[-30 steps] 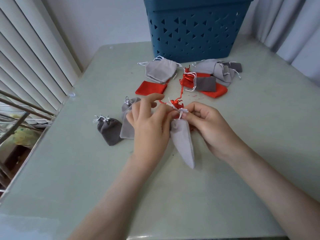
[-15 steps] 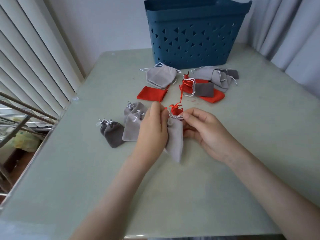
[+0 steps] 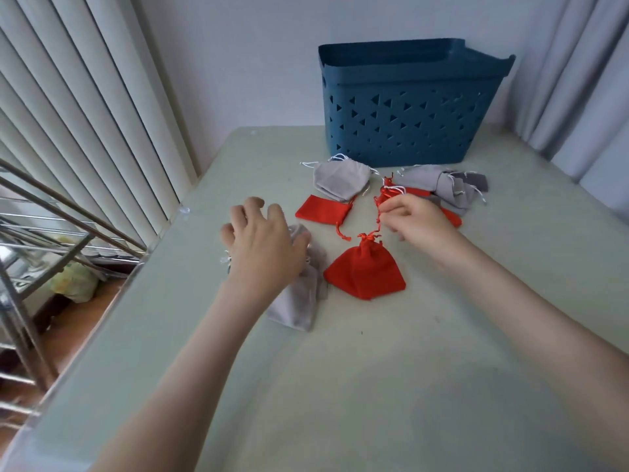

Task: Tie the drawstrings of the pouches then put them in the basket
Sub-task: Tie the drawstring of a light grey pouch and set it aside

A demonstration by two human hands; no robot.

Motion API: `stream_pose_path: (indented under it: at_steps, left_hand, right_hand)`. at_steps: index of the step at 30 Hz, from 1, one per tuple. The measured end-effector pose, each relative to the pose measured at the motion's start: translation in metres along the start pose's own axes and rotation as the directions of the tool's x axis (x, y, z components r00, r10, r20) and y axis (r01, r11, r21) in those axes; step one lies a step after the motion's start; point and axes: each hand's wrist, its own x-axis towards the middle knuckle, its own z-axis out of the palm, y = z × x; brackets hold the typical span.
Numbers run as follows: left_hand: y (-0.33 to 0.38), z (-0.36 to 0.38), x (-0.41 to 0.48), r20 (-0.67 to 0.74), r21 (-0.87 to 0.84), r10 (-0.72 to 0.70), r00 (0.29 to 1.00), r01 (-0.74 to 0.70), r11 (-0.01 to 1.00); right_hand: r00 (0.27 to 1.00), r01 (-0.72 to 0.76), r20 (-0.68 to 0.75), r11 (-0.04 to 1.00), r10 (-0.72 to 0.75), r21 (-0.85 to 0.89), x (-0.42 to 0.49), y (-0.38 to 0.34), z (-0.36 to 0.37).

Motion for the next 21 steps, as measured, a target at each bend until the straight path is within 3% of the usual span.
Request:
stream_pose_path:
  at_steps: [4, 8, 11, 16, 21]
  left_hand:
    - [0.018, 0.000, 0.037, 0.061, -0.146, -0.039, 0.997, 0.047, 0.988]
    - [0.036, 0.019, 0.067, 0.198, -0.099, -0.002, 0.980, 0.022, 0.995]
    - [0.044, 0.032, 0.085, 0.280, -0.080, 0.012, 0.960, 0.011, 0.997]
    - [0.051, 0.045, 0.101, 0.356, -0.020, 0.003, 0.935, 0.004, 1.000]
    - [0.057, 0.050, 0.103, 0.354, -0.018, 0.013, 0.935, -0.007, 1.000]
  right_hand:
    - [0.997, -0.066, -0.040, 0.990, 0.061, -0.128, 0.058, -0.003, 0.010]
    - [0.975, -0.222, -0.020, 0.975, 0.223, 0.013, 0.100, 0.001, 0.032]
    - [0.968, -0.234, -0.076, 0.970, 0.238, 0.060, 0.122, 0.006, 0.047]
    - [0.964, -0.224, -0.155, 0.974, 0.215, -0.043, 0.150, 0.008, 0.057]
    - [0.937, -0.308, -0.218, 0.940, 0.273, -0.149, 0.168, 0.014, 0.064]
